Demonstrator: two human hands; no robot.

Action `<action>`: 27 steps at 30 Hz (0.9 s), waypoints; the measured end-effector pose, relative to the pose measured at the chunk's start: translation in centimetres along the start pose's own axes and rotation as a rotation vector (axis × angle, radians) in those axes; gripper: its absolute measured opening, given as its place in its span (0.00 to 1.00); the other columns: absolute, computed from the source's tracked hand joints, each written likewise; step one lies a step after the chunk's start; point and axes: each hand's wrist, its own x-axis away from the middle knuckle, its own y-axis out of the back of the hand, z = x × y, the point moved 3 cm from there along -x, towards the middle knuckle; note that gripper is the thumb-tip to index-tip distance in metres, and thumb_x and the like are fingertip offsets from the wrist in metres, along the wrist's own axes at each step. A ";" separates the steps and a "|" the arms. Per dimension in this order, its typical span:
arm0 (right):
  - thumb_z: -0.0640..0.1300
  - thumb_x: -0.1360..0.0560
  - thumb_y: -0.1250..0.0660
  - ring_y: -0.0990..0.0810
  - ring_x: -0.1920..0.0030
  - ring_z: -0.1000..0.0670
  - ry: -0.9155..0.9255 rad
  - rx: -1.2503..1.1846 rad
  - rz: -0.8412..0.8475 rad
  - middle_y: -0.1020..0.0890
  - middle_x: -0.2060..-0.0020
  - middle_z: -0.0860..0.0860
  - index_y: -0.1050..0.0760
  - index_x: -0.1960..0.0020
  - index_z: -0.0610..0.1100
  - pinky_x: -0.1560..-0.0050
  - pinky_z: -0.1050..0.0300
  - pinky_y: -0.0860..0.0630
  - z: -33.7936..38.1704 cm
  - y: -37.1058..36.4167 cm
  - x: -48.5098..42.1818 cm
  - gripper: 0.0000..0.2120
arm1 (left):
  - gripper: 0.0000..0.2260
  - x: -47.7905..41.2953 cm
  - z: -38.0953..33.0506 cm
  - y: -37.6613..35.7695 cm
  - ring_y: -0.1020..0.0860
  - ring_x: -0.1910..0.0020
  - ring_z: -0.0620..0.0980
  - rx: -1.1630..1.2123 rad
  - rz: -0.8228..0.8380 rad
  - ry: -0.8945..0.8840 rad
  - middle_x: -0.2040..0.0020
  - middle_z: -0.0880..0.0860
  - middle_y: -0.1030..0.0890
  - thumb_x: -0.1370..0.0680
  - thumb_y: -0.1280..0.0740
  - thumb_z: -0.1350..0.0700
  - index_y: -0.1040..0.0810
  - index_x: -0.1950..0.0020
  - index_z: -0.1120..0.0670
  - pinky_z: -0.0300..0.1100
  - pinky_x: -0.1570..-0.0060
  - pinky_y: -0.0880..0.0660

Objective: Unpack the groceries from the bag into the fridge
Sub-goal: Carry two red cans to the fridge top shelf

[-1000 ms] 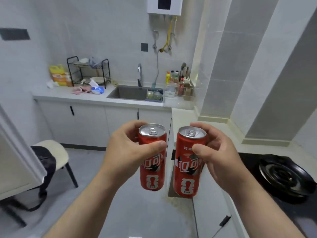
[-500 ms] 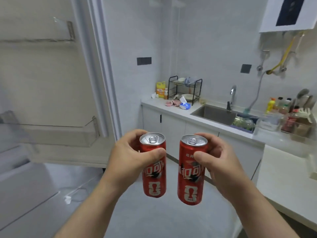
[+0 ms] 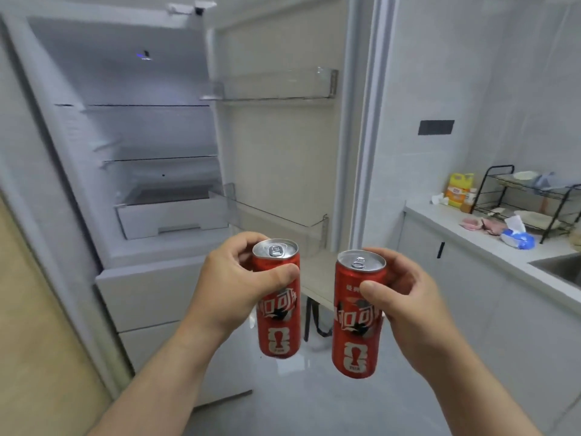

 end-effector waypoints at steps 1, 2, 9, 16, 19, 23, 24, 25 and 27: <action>0.53 0.46 0.25 0.15 0.50 0.47 0.001 -0.003 0.021 0.14 0.52 0.49 0.22 0.42 0.49 0.54 0.55 0.20 0.0 -1.2 -0.7 0.32 | 0.19 -0.2 0.1 1.2 0.16 0.59 0.46 -0.014 -0.026 0.001 0.58 0.47 0.15 0.40 0.17 0.57 0.20 0.54 0.48 0.41 0.61 0.22; 0.53 0.46 0.25 0.15 0.50 0.48 0.001 -0.009 0.039 0.14 0.52 0.49 0.22 0.42 0.49 0.54 0.55 0.20 -0.1 -2.4 -1.4 0.33 | 0.18 -0.5 0.3 2.3 0.16 0.59 0.46 -0.024 -0.048 -0.002 0.58 0.46 0.15 0.38 0.18 0.59 0.21 0.54 0.48 0.41 0.60 0.22; 0.51 0.45 0.25 0.15 0.50 0.47 -0.018 -0.042 0.147 0.14 0.51 0.48 0.22 0.43 0.49 0.48 0.49 0.22 0.0 -11.5 -7.4 0.31 | 0.17 -3.8 2.3 11.0 0.16 0.59 0.45 -0.049 -0.154 -0.002 0.57 0.47 0.15 0.37 0.20 0.57 0.20 0.52 0.50 0.39 0.61 0.22; 0.43 0.41 0.24 0.15 0.50 0.47 -0.015 0.010 0.181 0.14 0.52 0.48 0.22 0.43 0.46 0.48 0.50 0.22 -0.8 -20.9 -13.8 0.27 | 0.15 -9.8 5.2 19.5 0.17 0.60 0.41 -0.037 -0.217 -0.013 0.58 0.43 0.15 0.35 0.21 0.59 0.21 0.53 0.50 0.35 0.66 0.22; 0.49 0.46 0.24 0.15 0.49 0.46 -0.006 -0.006 0.181 0.14 0.50 0.47 0.22 0.41 0.46 0.46 0.48 0.22 -1.4 -24.0 -16.3 0.33 | 0.15 -12.6 5.7 22.7 0.17 0.59 0.42 -0.046 -0.234 -0.020 0.58 0.43 0.15 0.35 0.21 0.58 0.21 0.54 0.49 0.38 0.63 0.22; 0.48 0.47 0.24 0.15 0.49 0.46 -0.013 -0.048 0.198 0.14 0.51 0.47 0.22 0.42 0.46 0.45 0.47 0.22 -2.0 -27.4 -19.2 0.33 | 0.16 -15.7 5.8 26.1 0.17 0.58 0.43 -0.066 -0.274 -0.038 0.57 0.44 0.15 0.36 0.21 0.57 0.20 0.52 0.49 0.42 0.60 0.21; 0.47 0.46 0.24 0.15 0.49 0.46 -0.014 -0.052 0.211 0.14 0.51 0.47 0.22 0.42 0.47 0.46 0.48 0.22 -2.1 -28.2 -19.9 0.32 | 0.15 -16.4 5.8 26.8 0.17 0.59 0.43 -0.070 -0.283 -0.047 0.58 0.45 0.15 0.36 0.21 0.58 0.20 0.53 0.49 0.42 0.60 0.21; 0.46 0.45 0.23 0.15 0.49 0.46 -0.012 -0.055 0.225 0.14 0.51 0.47 0.22 0.42 0.47 0.46 0.48 0.22 -2.1 -29.1 -20.6 0.31 | 0.14 -17.1 5.7 27.5 0.17 0.60 0.43 -0.074 -0.292 -0.056 0.58 0.44 0.15 0.35 0.21 0.58 0.20 0.53 0.50 0.41 0.61 0.21; 0.44 0.44 0.24 0.15 0.49 0.47 -0.004 -0.065 0.251 0.14 0.51 0.48 0.21 0.42 0.47 0.47 0.50 0.22 -2.0 -30.7 -22.1 0.29 | 0.14 -18.3 5.5 28.6 0.17 0.61 0.40 -0.090 -0.305 -0.072 0.59 0.42 0.15 0.34 0.21 0.59 0.20 0.54 0.49 0.37 0.63 0.22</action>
